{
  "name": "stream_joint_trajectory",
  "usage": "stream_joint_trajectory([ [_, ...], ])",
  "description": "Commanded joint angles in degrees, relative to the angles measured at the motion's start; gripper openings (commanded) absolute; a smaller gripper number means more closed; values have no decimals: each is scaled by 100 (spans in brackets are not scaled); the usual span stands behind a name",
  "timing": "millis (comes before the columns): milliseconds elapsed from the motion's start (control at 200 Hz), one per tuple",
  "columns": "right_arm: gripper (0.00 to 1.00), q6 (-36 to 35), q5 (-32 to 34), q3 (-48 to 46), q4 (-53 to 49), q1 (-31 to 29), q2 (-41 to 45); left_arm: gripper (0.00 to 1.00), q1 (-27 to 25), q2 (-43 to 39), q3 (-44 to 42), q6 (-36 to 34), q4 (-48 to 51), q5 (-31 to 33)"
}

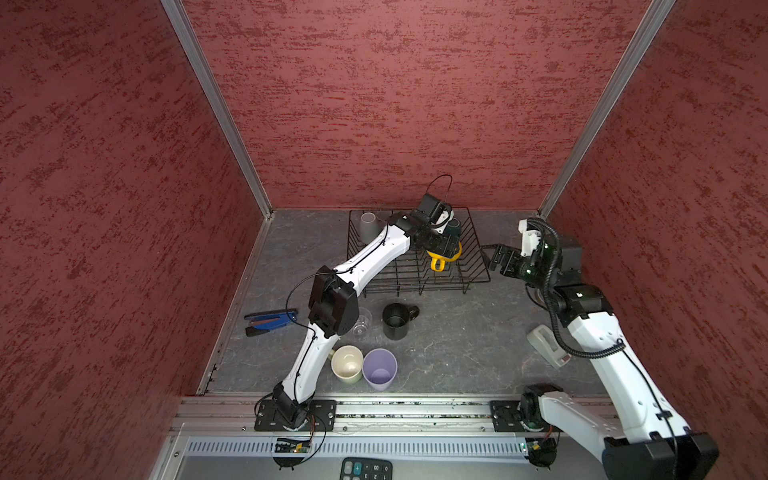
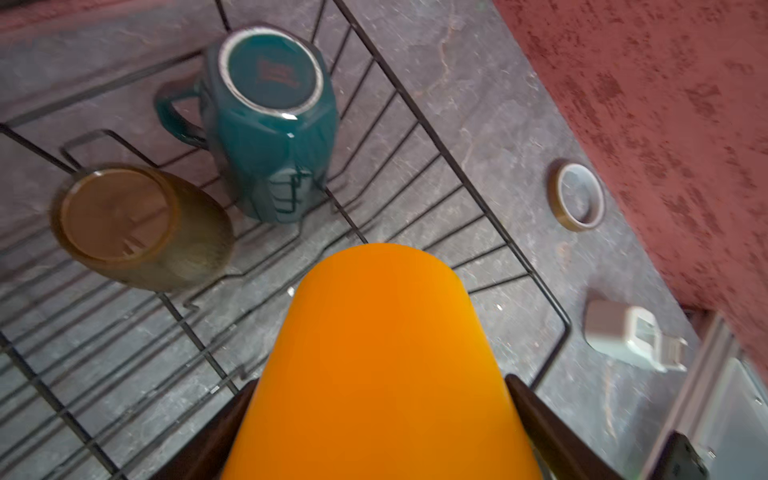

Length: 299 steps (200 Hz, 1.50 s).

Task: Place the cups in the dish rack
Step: 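Lower the yellow mug upside down beside the teal mug with the left gripper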

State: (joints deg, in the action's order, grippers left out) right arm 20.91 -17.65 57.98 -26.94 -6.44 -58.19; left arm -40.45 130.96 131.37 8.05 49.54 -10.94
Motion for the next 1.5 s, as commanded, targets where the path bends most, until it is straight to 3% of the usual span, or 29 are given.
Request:
stream_joint_trajectory([
  [0, 99, -104, 64, -66, -55, 38, 71, 0, -42, 29, 388, -87, -95, 372],
  [521, 99, -131, 14, -178, 22, 61, 36, 0, -140, 534, 552, 144, -446, 658],
  [1493, 99, 70, 59, -366, 122, 117, 161, 2, -369, 1162, 864, -371, -295, 493],
])
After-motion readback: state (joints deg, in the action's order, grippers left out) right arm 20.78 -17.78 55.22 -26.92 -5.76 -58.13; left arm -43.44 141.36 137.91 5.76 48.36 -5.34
